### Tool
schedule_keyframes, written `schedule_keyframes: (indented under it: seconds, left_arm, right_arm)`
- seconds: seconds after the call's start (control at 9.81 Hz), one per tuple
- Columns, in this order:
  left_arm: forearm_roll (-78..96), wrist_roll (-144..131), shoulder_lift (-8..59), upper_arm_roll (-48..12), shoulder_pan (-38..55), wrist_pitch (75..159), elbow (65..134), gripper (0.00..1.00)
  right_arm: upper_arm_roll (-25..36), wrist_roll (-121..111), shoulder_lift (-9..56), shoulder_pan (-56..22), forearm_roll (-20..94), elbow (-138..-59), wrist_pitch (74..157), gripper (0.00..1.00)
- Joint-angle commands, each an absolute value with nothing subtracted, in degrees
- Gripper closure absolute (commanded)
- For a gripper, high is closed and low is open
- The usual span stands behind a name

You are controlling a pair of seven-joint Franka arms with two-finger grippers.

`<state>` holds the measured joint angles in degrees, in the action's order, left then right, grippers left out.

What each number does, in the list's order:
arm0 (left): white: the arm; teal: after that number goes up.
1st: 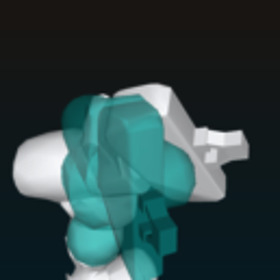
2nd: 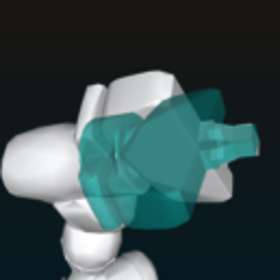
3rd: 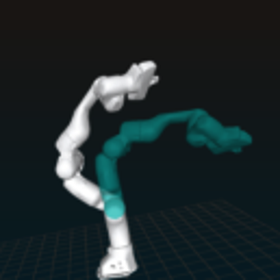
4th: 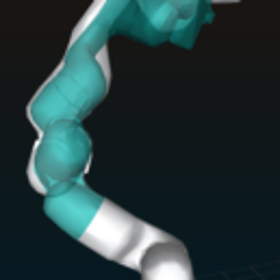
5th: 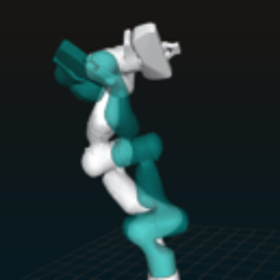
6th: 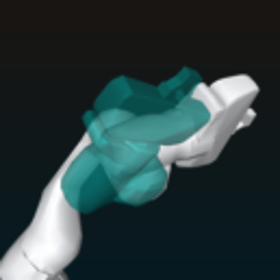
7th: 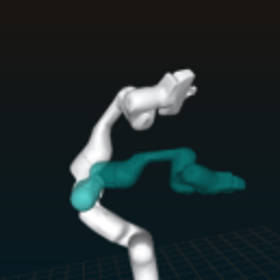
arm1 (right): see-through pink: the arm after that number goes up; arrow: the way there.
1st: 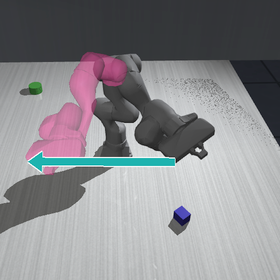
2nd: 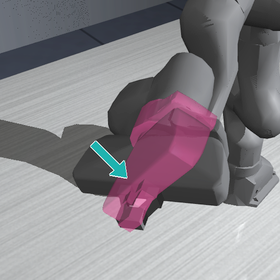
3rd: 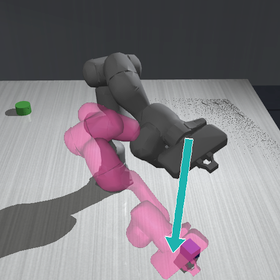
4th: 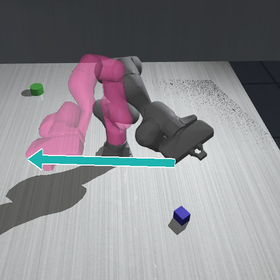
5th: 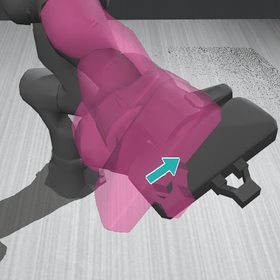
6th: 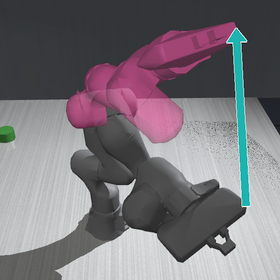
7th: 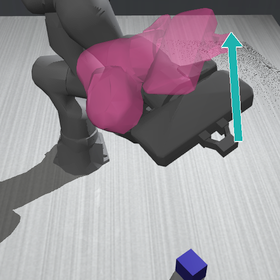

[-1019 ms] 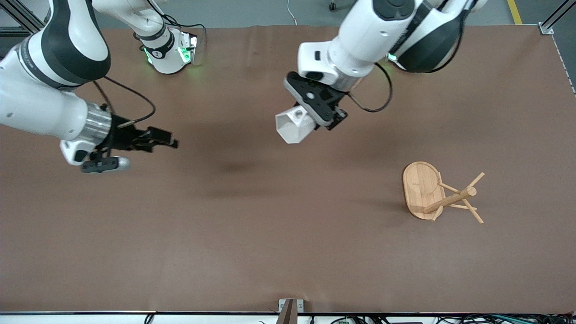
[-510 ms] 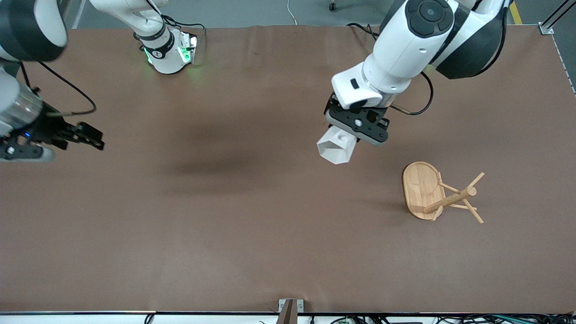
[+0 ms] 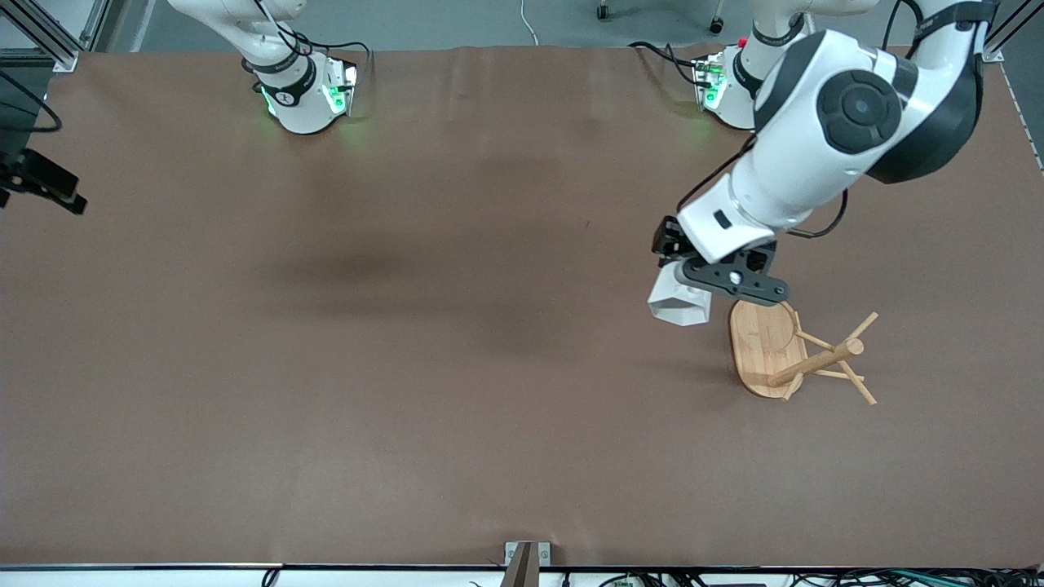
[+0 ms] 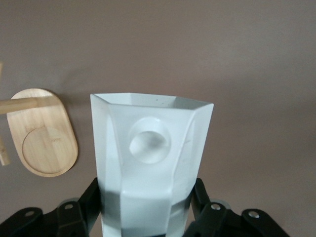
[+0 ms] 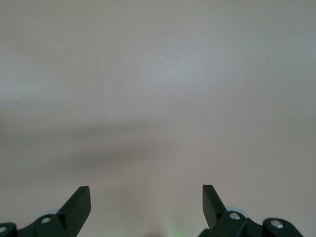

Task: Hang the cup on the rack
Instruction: 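Move the cup with the left gripper over the wooden rack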

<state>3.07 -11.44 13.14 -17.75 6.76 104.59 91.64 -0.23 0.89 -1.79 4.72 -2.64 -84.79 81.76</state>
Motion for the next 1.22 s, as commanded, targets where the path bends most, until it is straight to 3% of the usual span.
schedule_keyframes:
  seconds: [0.0,0.31,1.12]
  left_arm:
    - [2.99,-8.29,9.25,-18.11,2.83,109.66,102.26,0.99]
    - [3.16,1.89,7.21,-16.88,-0.69,116.09,109.41,0.99]
    - [8.0,10.99,12.48,-13.98,-0.97,123.66,109.78,0.99]
  right_arm:
    - [-0.97,0.53,-2.37,5.97,-3.26,-85.08,80.86,0.0]
    - [-0.35,0.62,-2.11,5.62,-2.12,-84.29,81.12,0.0]
    - [-0.17,0.09,-2.37,6.85,-1.05,-84.9,81.91,0.0]
